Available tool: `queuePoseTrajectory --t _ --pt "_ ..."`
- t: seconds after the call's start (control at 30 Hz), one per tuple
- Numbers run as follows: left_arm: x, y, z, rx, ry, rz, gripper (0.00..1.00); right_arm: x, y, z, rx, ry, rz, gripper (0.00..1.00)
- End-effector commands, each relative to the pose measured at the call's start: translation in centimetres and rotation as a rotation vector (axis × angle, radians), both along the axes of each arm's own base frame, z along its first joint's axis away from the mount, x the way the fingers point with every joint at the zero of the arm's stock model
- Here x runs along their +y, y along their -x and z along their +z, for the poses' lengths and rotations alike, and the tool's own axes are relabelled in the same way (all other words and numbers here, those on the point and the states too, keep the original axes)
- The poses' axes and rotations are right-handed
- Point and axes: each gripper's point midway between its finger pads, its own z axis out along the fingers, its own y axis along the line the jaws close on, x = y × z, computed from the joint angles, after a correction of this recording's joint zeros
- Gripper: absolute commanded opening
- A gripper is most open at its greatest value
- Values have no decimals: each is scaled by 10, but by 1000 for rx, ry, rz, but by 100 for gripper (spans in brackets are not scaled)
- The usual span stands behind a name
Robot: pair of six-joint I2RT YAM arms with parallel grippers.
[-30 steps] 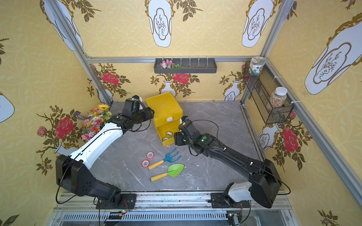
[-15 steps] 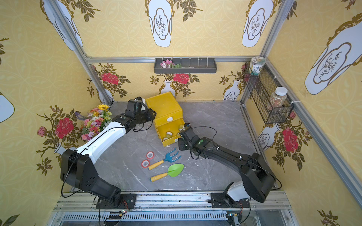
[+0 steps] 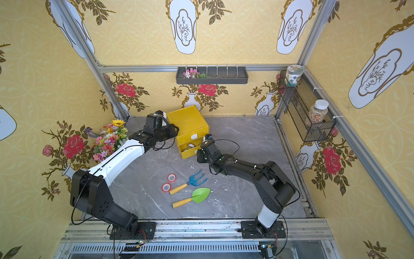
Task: Place the transparent tape into the drawer according to color
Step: Close the drawer in the storage box.
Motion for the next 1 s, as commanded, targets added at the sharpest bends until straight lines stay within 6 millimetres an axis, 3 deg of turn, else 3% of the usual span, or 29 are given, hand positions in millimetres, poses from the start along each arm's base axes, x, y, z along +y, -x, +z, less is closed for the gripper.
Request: queuePoseTrajectory --t 0.0,0.6,0.77,0.97 --pt "7 14 -35 116 -64 -9 43 14 -23 24 -115 -93 -13 57" --pt "4 21 -58 182 -68 -29 38 38 -61 6 -166 -189 -48 57" --pt "4 22 -56 178 -61 -27 40 36 -59 4 -147 -183 -48 61" --pt "3 25 -46 163 -46 -29 50 27 -37 1 -82 -168 -35 71"
